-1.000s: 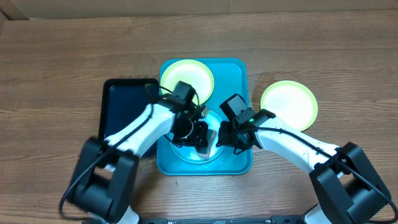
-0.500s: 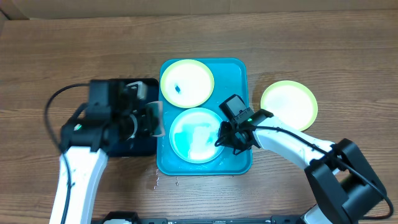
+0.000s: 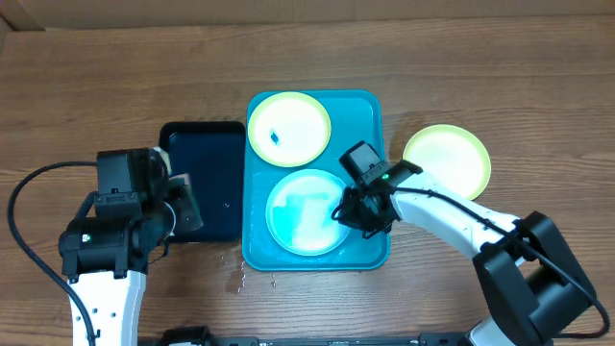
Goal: Clean dirty plates on tray and stack at the side
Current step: 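Move the sponge back over the black tray with the left gripper, then lift the white plate with the right gripper and tilt it over the tray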
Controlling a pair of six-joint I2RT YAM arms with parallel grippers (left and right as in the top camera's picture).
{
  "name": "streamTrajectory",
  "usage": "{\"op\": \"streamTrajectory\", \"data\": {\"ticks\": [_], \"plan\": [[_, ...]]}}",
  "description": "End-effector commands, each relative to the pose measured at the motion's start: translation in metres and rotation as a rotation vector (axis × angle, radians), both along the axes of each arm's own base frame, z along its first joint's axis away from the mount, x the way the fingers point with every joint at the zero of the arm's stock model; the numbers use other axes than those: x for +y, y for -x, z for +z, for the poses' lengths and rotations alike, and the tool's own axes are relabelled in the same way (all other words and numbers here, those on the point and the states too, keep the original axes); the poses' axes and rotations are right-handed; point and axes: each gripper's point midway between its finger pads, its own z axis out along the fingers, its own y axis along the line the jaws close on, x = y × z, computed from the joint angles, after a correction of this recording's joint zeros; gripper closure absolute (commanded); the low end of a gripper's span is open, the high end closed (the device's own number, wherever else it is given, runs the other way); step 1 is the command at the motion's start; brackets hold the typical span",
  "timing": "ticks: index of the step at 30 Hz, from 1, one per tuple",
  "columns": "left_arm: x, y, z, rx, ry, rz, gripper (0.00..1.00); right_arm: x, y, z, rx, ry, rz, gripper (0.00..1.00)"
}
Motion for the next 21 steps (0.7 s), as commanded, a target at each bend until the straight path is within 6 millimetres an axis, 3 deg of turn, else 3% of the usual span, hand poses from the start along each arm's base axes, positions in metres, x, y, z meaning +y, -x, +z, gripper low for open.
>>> {"op": "streamTrajectory", "data": {"ticks": [1, 5, 8, 17, 21], "plan": [[0.027, 0.004, 0.008, -0.015, -0.095, 0.149, 0.96, 0.008, -0.031, 0.055, -0.136, -0.058, 0.011, 0.96], [0.027, 0.004, 0.008, -0.015, -0.093, 0.152, 0.96, 0.016, -0.042, 0.087, -0.189, -0.093, 0.011, 0.96], [0.025, 0.004, 0.007, -0.013, -0.082, 0.146, 0.96, 0.029, -0.053, 0.099, -0.244, -0.134, 0.013, 0.96], [0.015, 0.014, 0.002, 0.037, -0.039, 0.118, 0.96, 0.078, -0.082, 0.113, -0.471, -0.177, -0.008, 0.96], [-0.009, 0.017, 0.000, 0.051, 0.061, 0.010, 0.96, 0.103, -0.087, 0.109, -0.536, -0.196, 0.017, 0.96]]}}
